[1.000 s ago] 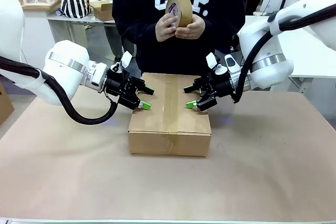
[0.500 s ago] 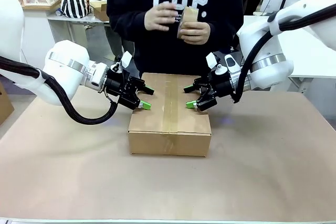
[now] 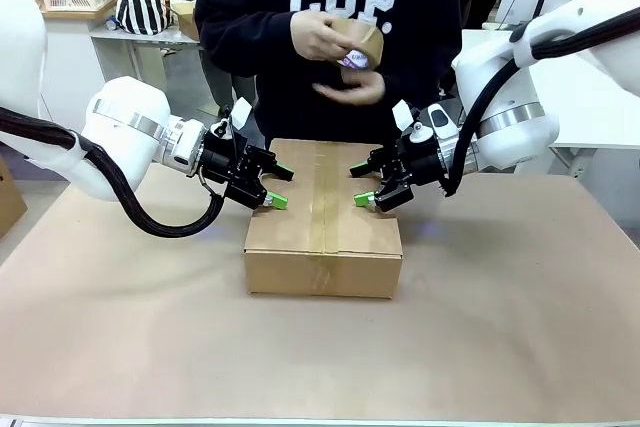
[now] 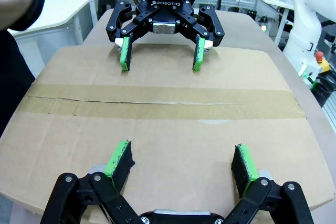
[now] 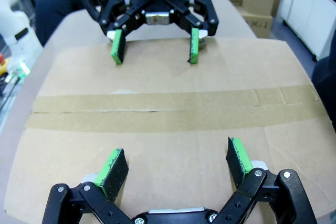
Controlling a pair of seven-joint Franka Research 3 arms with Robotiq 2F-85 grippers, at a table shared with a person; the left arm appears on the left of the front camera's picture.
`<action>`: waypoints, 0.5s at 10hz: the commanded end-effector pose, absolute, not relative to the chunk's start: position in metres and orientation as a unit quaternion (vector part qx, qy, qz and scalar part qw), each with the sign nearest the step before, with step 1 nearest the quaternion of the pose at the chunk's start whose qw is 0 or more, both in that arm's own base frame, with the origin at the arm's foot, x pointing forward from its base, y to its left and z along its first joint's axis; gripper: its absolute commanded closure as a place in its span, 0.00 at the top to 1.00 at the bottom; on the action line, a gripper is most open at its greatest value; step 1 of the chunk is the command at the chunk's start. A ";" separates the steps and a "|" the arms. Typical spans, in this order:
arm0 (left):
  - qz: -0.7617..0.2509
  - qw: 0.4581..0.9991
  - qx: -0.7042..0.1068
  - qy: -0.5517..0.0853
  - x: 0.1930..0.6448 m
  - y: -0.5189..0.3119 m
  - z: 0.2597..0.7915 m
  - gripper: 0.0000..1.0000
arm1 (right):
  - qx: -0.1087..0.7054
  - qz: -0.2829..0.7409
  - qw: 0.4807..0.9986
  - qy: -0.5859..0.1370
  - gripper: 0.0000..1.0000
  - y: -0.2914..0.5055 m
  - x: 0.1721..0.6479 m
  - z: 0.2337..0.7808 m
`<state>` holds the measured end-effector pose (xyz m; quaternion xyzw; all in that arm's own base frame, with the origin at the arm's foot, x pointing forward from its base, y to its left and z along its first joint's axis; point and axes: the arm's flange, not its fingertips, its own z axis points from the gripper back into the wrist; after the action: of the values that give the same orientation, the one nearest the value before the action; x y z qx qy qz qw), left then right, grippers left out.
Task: Pack the gift set into the box.
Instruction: Press and hold the closed box until the human finishes sealing it.
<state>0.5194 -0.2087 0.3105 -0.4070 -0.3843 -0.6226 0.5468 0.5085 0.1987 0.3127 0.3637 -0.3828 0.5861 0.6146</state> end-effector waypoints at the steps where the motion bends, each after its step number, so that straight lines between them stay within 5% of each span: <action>1: -0.623 0.549 -0.406 -0.382 0.519 -0.208 0.307 1.00 | 0.359 0.587 0.618 -0.381 1.00 0.198 0.508 0.310; 5: -0.623 0.549 -0.406 -0.382 0.519 -0.208 0.307 1.00 | 0.359 0.587 0.618 -0.381 1.00 0.198 0.508 0.310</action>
<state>0.5194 -0.2087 0.3105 -0.4070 -0.3843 -0.6226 0.5468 0.5085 0.1987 0.3127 0.3637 -0.3828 0.5861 0.6146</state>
